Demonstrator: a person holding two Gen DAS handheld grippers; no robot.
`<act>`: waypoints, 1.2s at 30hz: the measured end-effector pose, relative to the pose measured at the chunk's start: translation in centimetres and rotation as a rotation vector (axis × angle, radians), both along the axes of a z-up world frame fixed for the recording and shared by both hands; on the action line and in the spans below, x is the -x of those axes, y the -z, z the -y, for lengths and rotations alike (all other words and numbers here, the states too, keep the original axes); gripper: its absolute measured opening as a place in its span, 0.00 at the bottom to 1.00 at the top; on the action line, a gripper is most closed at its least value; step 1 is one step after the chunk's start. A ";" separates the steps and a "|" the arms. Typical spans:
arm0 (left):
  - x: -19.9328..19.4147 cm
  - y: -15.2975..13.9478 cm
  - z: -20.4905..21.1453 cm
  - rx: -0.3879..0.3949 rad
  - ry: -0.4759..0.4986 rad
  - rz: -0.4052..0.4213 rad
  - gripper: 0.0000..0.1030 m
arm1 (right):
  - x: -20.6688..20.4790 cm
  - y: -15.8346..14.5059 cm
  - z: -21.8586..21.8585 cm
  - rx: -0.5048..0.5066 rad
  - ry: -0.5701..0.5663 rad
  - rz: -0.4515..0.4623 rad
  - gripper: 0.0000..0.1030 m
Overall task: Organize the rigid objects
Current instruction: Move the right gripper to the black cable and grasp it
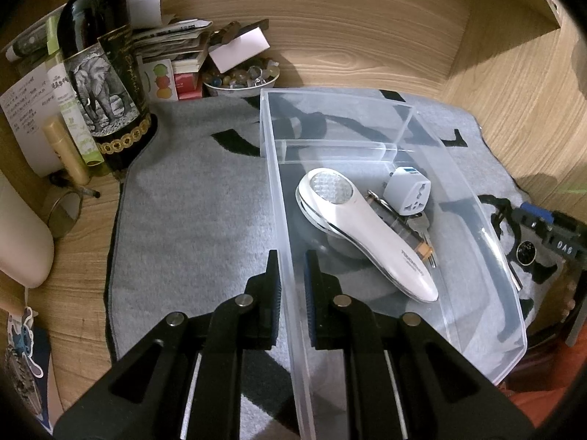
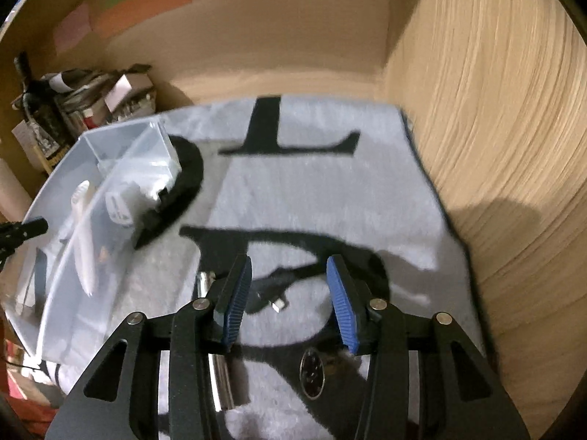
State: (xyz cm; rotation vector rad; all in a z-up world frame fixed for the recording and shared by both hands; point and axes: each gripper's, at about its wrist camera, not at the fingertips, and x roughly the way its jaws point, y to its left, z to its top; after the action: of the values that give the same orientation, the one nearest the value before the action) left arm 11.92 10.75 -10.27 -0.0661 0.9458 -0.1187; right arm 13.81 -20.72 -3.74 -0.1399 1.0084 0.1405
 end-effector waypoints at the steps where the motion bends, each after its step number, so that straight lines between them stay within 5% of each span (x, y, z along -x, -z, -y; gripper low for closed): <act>1: 0.1 0.0 0.1 -0.002 0.000 0.000 0.11 | 0.0 0.4 0.0 -0.004 -0.002 -0.014 0.39; 10: 0.1 0.1 0.1 -0.002 0.000 0.000 0.11 | 0.5 3.5 -0.9 0.033 -0.050 -0.106 0.43; 16: 0.0 0.3 -0.1 0.005 -0.005 -0.005 0.11 | 0.1 3.9 -1.3 0.069 -0.073 -0.086 0.43; 20: 0.1 0.4 -0.1 0.005 -0.005 -0.007 0.11 | 0.0 3.7 -1.0 0.064 -0.065 -0.080 0.31; 36: 0.0 0.4 0.1 -0.003 -0.001 -0.009 0.11 | 0.1 0.5 -0.9 0.019 -0.029 0.017 0.31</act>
State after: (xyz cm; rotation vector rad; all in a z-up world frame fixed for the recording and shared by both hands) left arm 11.96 10.64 -10.69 -0.0644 0.9550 -0.1166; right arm 13.75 -19.79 -4.23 -0.1723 0.9911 0.1558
